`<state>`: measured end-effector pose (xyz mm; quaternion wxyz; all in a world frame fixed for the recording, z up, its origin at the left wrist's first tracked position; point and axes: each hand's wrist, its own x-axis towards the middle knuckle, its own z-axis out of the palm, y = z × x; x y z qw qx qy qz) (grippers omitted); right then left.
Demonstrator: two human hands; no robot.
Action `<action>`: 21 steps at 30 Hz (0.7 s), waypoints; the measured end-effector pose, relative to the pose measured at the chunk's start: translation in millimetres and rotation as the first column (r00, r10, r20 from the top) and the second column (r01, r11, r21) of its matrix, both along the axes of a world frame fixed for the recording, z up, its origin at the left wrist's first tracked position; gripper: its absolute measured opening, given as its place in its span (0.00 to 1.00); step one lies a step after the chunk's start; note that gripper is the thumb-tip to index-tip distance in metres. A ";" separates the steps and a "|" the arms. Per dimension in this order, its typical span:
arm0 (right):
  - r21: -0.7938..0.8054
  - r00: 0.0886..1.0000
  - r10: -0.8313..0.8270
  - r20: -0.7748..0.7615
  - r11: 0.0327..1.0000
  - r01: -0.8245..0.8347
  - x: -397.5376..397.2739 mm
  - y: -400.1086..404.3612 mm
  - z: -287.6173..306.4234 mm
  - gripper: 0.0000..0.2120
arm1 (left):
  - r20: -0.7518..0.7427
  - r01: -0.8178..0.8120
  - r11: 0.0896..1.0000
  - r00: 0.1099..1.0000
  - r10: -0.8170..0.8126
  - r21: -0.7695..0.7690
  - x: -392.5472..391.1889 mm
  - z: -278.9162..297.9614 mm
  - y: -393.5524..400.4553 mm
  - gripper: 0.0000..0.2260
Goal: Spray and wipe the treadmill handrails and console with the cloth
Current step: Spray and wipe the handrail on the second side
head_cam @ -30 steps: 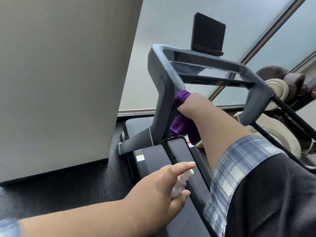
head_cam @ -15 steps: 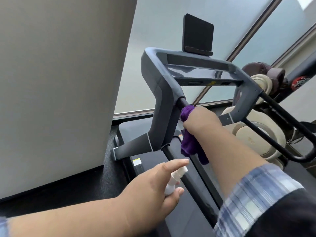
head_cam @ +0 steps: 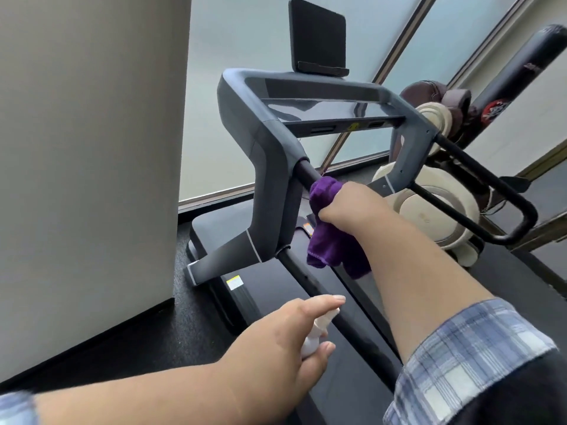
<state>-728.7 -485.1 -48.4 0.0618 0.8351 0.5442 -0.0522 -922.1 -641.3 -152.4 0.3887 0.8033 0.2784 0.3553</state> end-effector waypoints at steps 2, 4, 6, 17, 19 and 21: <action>0.016 0.999 -0.039 0.005 0.999 0.039 3.0 -6.7 -2.2 0.11 | 0.005 0.023 1.000 1.000 -0.023 -0.014 -3.7 -0.9 4.6 0.26; 0.025 0.997 -0.060 0.058 0.998 0.059 -1.7 0.6 -6.1 0.12 | 0.011 0.016 1.000 1.000 -0.016 -0.027 -9.7 -1.4 11.2 0.25; 0.037 0.982 -0.080 0.168 0.997 0.075 -11.5 16.2 -13.2 0.13 | 0.013 -0.024 0.999 1.000 0.024 -0.045 -16.6 -3.8 19.5 0.26; 0.171 0.977 -0.099 0.191 0.983 0.066 -42.0 79.7 -24.6 0.22 | -0.071 -0.090 0.990 0.994 0.083 -0.109 -20.9 -13.0 24.7 0.31; 0.144 0.986 -0.059 0.157 0.989 0.037 -38.1 70.4 -18.7 0.25 | -0.087 -0.072 0.991 0.994 0.062 -0.117 -12.8 -10.0 17.6 0.31; 0.122 0.993 -0.005 0.118 0.992 -0.010 -33.4 62.4 -12.4 0.24 | -0.092 -0.065 0.992 0.994 0.055 -0.107 -3.8 -4.8 8.4 0.30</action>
